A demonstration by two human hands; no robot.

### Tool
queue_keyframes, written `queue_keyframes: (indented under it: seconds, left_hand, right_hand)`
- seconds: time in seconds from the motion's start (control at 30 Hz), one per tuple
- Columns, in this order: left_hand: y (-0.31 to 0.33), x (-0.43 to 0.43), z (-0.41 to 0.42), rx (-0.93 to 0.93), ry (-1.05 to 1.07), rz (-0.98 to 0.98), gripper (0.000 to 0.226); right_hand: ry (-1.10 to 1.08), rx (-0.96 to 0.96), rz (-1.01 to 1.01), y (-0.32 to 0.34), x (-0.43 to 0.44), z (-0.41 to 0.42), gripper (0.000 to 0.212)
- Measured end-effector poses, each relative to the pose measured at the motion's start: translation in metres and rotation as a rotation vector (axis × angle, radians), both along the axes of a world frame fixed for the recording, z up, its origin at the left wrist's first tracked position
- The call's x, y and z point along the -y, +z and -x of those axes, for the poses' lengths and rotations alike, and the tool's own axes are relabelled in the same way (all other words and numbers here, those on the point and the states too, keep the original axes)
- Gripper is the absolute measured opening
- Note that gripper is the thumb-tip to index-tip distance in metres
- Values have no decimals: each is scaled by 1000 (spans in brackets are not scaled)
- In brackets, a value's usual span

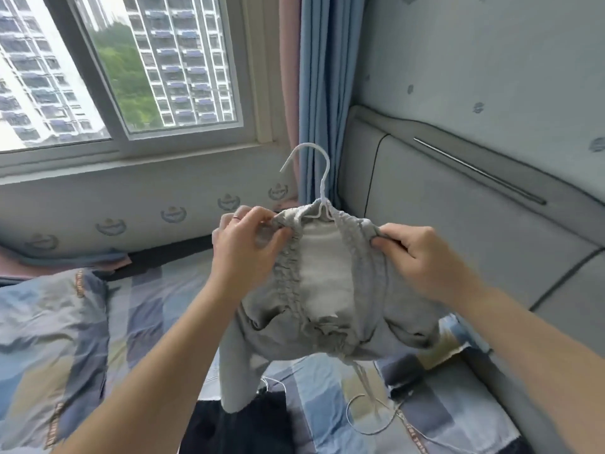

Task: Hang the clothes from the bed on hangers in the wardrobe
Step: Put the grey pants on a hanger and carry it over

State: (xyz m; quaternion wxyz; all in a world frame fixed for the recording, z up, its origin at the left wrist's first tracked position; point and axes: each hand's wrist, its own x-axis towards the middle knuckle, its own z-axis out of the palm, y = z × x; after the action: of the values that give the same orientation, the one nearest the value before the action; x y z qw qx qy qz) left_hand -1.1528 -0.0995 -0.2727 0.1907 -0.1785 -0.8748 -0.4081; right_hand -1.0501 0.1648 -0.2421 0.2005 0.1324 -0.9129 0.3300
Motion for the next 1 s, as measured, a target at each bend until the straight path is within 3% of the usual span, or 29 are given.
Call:
queue_keyframes:
  seconds: [0.13, 0.3, 0.4, 0.53, 0.63, 0.77, 0.83, 0.9, 1.0]
  left_hand:
    - [-13, -12, -22, -74, -34, -63, 59]
    - [-28, -32, -36, -34, -228, -233, 25]
    - [-33, -53, -68, 66, -472, -109, 21]
    - [-35, -82, -146, 184, -936, 93, 37]
    - [-32, -107, -194, 243, -1190, 186, 34]
    - [-23, -134, -237, 253, -1344, 196, 32]
    - [-16, -142, -267, 117, -1373, 28, 20]
    - [-5, -152, -300, -84, -1274, -168, 16]
    - [20, -172, -356, -183, -1325, -85, 40]
  right_hand:
    - [-154, 109, 177, -8, 32, -41, 25]
    - [-411, 117, 269, -20, 43, -96, 35]
    - [-669, 75, 276, -28, 40, -138, 46]
    - [-949, 5, 306, -30, 29, -200, 52]
    - [-1019, 21, 349, -30, 31, -254, 50]
    - [-1031, 52, 396, -15, 45, -342, 49]
    - [-1040, 60, 404, -4, 57, -389, 49]
    - [-1063, 80, 390, 5, 72, -437, 48]
    - [-1140, 68, 373, 15, 96, -513, 47]
